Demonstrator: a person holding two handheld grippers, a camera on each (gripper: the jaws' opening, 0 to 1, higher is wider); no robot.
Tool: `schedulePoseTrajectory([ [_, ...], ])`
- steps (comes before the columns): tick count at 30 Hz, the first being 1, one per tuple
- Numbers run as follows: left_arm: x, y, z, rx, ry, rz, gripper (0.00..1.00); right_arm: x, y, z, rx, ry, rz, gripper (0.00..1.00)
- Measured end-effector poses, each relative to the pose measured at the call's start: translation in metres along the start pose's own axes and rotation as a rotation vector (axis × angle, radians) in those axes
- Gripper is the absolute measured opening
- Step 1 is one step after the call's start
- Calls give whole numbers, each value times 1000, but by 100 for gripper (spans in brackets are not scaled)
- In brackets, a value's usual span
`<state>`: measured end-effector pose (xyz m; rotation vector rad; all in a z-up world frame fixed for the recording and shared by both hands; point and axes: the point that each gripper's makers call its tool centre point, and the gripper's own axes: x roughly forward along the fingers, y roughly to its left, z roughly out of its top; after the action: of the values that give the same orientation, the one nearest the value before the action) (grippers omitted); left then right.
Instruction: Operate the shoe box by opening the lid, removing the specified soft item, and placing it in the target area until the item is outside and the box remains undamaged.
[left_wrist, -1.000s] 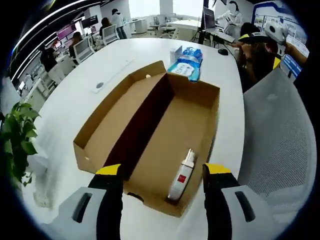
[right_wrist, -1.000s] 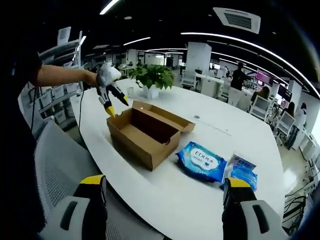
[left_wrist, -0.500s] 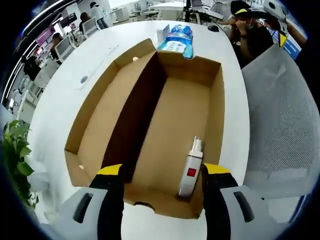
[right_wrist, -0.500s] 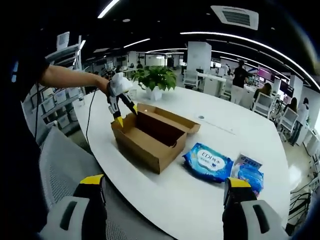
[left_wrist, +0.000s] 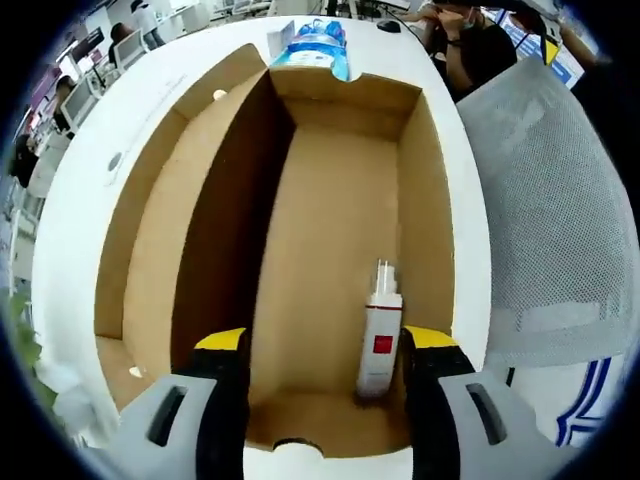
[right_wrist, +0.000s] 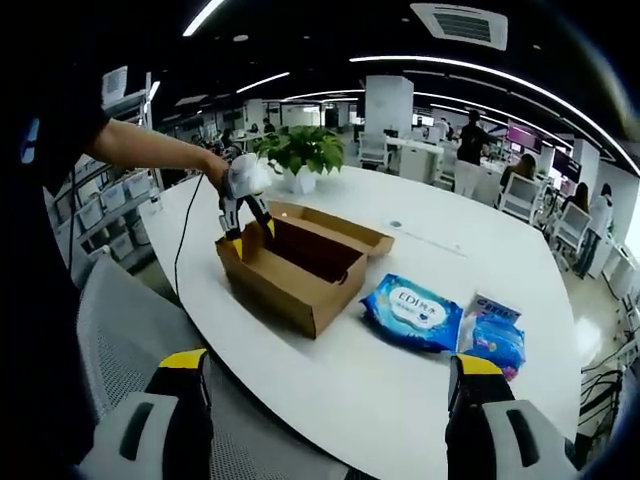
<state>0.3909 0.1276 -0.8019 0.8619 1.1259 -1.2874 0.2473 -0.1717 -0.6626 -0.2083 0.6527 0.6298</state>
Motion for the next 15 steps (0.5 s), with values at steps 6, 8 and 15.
schedulePoseTrajectory([
  [6,11,-3,-5,19,44,-55,58,-1,-4,-7,5,27,-18,99],
  [8,14,-4,-5,29,50,-71,58,1,-5,-9,4,37,-22,99],
  [15,21,-11,-5,55,69,-131,57,3,-5,-11,7,54,-25,99],
])
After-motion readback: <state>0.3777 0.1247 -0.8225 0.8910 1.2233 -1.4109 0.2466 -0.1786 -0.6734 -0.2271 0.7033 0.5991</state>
